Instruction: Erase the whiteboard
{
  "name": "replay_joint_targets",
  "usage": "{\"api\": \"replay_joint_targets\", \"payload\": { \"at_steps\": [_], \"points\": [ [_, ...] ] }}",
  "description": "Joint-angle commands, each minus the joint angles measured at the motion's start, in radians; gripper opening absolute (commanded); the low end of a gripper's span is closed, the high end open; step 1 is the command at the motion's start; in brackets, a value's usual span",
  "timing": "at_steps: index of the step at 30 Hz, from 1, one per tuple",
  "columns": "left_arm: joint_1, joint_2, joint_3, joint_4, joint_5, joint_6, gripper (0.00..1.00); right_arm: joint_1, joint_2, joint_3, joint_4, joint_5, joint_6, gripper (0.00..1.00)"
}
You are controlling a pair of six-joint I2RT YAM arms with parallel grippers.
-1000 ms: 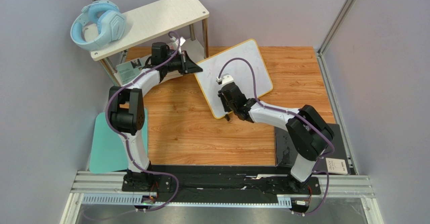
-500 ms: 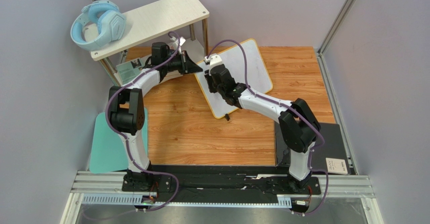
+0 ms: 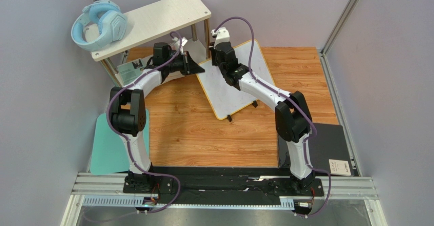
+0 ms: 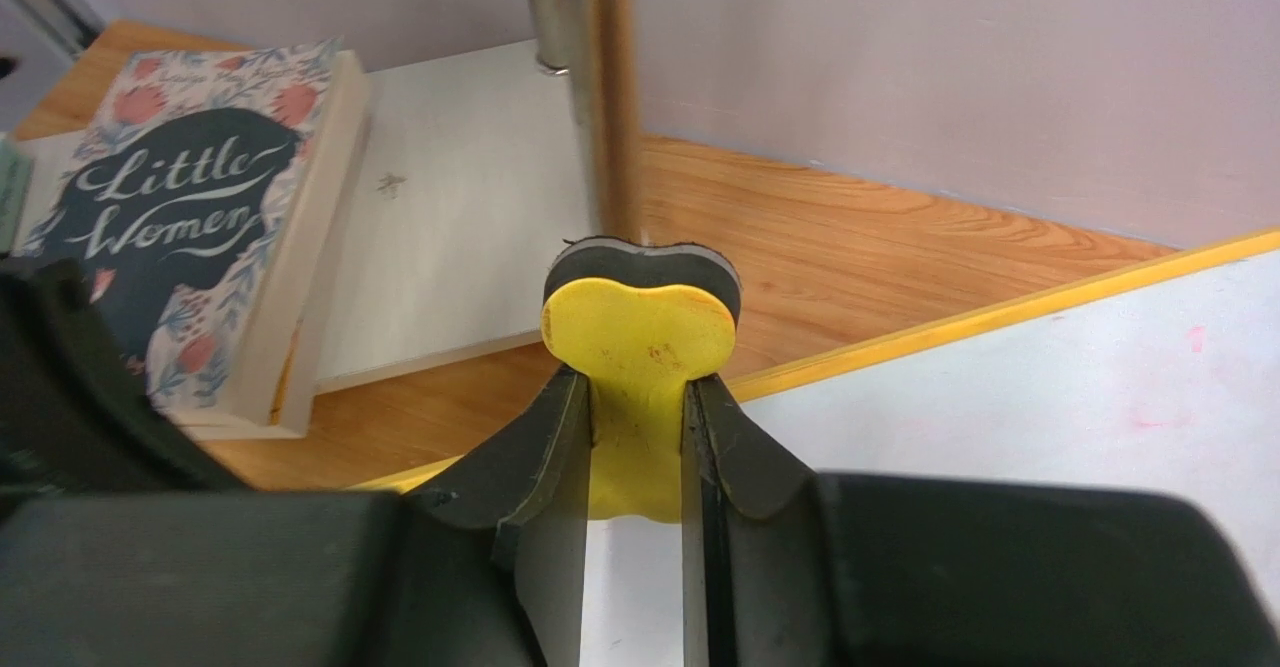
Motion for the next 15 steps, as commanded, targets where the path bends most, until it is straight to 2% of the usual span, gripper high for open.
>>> {"api": "replay_joint_targets", "payload": {
  "at_steps": [1, 5, 15],
  "points": [
    [-0.032, 0.001, 0.013, 0.002, -0.121, 0.188, 0.00, -0.022, -0.003, 0.010, 0.033, 0.008, -0.041, 0.00],
    [-0.032, 0.004, 0.013, 0.005, -0.120, 0.185, 0.00, -0.012, -0.039, -0.066, 0.044, -0.072, -0.024, 0.00],
    [-0.034, 0.008, 0.016, 0.000, -0.121, 0.187, 0.00, 0.081, -0.106, -0.264, 0.041, -0.138, 0.008, 0.00]
  ]
}}
